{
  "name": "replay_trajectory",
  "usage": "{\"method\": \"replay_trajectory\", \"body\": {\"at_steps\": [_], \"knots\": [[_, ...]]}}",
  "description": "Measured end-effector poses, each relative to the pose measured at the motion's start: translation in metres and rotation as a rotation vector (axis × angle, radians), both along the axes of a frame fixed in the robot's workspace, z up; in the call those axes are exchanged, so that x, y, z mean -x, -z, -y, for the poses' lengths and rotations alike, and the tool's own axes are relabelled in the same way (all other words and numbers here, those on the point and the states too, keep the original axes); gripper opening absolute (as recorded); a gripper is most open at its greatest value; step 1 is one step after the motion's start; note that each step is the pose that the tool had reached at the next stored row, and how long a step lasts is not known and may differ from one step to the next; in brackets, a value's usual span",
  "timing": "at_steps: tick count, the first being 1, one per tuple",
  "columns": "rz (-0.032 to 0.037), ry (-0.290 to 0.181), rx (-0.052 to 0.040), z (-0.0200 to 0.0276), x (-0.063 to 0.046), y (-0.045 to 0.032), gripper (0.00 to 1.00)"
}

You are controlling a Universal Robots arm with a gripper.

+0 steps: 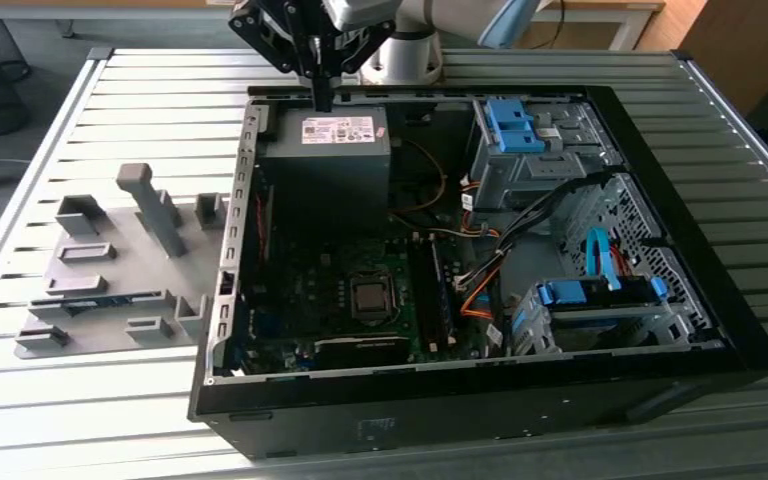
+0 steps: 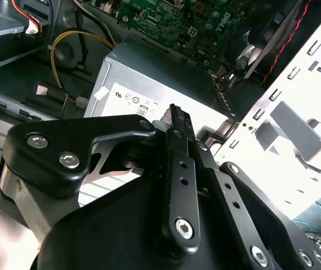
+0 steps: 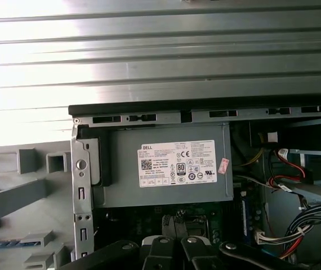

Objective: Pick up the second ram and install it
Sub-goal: 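Reach for the second ram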

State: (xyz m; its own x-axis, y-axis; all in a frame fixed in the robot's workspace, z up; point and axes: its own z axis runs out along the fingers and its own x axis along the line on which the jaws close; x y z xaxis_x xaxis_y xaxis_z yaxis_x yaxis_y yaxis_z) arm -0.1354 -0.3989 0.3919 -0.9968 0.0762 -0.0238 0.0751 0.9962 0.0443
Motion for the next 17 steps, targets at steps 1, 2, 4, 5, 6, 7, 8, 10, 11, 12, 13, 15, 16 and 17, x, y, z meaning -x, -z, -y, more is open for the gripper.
{"method": "replay_trajectory", "body": {"at_steps": [1,2,4,5,6,7,8,10,11,12,13,15,16,17], "knots": [[0.0,0.0,0.0,0.0,0.0004,0.0,0.11],[-0.0001,0.0,0.0,0.0,0.0008,0.0001,0.11],[-0.0001,0.0,0.0,0.0,0.0015,0.0001,0.11],[-0.0001,0.0,0.0,0.0,0.0018,0.0002,0.11],[0.0,0.0,0.0,0.0,0.0022,0.0003,0.11],[-0.0001,0.0,0.0,0.0,0.0025,0.0003,0.11],[-0.0001,0.0,0.0,0.0,0.0029,0.0004,0.11],[-0.0002,0.0,0.0,0.0,0.0035,0.0004,0.11],[-0.0003,0.0,0.0001,0.0,0.0037,0.0004,0.11],[-0.0003,0.0,0.0,0.0,0.0041,0.0005,0.11],[-0.0003,0.0,0.0,0.0,0.0043,0.0006,0.11],[-0.0004,0.0,0.0001,0.0,0.0049,0.0006,0.11],[-0.0004,0.0,0.0,0.0,0.0051,0.0007,0.11],[-0.0004,0.0,0.0,0.0,0.0053,0.0008,0.11]]}}
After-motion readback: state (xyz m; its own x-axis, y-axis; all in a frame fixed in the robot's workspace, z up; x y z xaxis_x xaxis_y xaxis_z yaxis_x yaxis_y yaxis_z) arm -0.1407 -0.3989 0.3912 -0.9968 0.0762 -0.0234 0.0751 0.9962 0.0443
